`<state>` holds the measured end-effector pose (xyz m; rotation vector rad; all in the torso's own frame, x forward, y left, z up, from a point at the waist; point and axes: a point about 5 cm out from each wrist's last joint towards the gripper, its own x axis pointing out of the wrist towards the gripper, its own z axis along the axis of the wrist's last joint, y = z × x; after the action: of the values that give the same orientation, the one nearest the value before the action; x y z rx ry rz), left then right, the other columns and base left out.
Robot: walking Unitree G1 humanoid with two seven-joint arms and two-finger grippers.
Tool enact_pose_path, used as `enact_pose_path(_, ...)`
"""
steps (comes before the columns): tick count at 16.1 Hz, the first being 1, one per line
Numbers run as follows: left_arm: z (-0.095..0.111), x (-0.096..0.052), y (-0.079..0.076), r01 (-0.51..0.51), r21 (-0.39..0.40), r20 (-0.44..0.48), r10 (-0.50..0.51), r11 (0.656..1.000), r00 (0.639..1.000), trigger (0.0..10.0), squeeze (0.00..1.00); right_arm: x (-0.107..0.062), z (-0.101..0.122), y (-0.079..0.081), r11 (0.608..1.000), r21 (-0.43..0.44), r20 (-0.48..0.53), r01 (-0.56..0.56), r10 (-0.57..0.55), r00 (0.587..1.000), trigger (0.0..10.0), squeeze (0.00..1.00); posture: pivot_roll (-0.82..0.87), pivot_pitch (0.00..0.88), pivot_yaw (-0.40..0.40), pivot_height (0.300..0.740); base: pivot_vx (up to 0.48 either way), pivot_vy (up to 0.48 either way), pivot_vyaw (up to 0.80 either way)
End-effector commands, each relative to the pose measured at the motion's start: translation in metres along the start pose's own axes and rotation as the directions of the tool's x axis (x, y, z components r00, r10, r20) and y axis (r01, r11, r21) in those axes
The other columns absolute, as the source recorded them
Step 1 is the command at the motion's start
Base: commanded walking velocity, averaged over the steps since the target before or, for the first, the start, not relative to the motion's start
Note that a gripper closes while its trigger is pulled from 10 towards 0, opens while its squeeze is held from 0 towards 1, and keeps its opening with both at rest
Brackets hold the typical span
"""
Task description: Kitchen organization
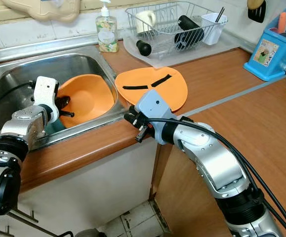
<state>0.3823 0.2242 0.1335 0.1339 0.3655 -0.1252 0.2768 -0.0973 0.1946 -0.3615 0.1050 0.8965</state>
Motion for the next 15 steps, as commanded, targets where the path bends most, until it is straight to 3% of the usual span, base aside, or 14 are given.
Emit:
enact_pose_path(1, -0.006, 0.0, 0.001, 0.012, 0.027, -0.06, -0.01, 1.0, 0.998, 10.0, 0.0, 0.0, 0.002, 0.001, 1.0, -0.022, 0.007, -0.005, 0.005, 1.0, 10.0, 0.0, -0.13, 0.0, 0.05, 0.74, 0.0, 0.0, 0.0)
enact_pose_path(5, -0.014, -0.002, 0.003, 0.044, 0.034, -0.114, -0.04, 0.998, 0.993, 10.0, 0.0, 0.0, 0.001, 0.001, 1.0, -0.028, -0.001, -0.006, 0.006, 1.0, 10.0, 0.0, -0.13, 0.0, 0.05, 0.74, 0.0, 0.0, 0.0)
enact_pose_path(6, -0.014, -0.002, 0.003, 0.047, 0.037, -0.117, -0.042, 0.998, 0.992, 10.0, 0.1, 0.0, 0.001, 0.001, 1.0, -0.029, -0.002, -0.006, 0.006, 1.0, 10.0, 0.0, -0.13, 0.0, 0.048, 0.74, 0.0, 0.0, 0.0)
enact_pose_path(7, -0.014, -0.003, 0.004, 0.049, 0.038, -0.118, -0.044, 0.998, 0.992, 10.0, 1.0, 0.001, 0.0, 0.0, 1.0, -0.031, -0.002, -0.003, 0.003, 1.0, 10.0, 0.0, -0.13, 0.0, 0.049, 0.74, 0.0, 0.0, 0.0)
enact_pose_path(12, -0.01, -0.005, 0.012, 0.027, 0.053, -0.088, -0.022, 0.998, 0.996, 10.0, 1.0, 0.002, 0.001, -0.003, 0.999, -0.037, 0.003, 0.018, -0.018, 1.0, 10.0, 0.0, -0.13, 0.0, 0.051, 0.74, 0.0, 0.0, 0.0)
enact_pose_path(15, 0.002, -0.009, 0.022, -0.006, 0.074, 0.014, 0.005, 0.997, 1.0, 10.0, 1.0, -0.001, 0.002, -0.011, 0.997, -0.04, 0.007, 0.063, -0.062, 0.998, 10.0, 0.0, -0.13, 0.0, 0.051, 0.74, 0.0, 0.0, 0.0)
